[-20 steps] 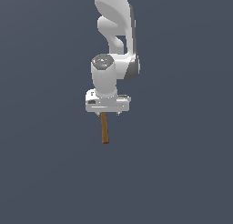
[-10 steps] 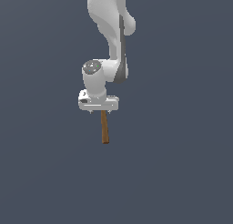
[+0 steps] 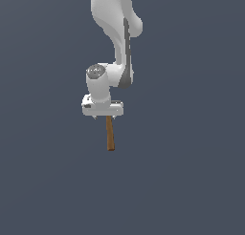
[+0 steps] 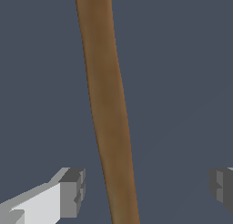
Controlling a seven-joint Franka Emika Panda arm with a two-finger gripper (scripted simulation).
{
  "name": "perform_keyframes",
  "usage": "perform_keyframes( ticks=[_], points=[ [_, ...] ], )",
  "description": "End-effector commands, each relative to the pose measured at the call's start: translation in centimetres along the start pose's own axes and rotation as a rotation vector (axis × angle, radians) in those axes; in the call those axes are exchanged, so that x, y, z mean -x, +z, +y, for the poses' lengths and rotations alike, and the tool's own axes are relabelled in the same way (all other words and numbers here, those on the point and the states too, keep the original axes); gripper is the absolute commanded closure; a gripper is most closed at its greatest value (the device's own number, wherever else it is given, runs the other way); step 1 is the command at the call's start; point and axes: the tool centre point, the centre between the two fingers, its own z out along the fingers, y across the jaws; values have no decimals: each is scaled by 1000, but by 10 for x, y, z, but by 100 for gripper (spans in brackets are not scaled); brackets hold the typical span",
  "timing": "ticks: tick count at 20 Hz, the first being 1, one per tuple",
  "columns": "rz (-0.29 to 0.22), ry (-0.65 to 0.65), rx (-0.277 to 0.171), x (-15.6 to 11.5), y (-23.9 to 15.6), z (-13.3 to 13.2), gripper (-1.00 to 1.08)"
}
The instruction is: Pick up the object and move it to a goal position.
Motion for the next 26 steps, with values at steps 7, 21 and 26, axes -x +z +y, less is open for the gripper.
perform_keyframes(
  ticks=[7,21,26],
  points=[
    [-1,0,0,2,34,0,-92],
    [0,0,0,2,47,1,108],
    [2,-7,-1,0,45,-3,108]
  ],
)
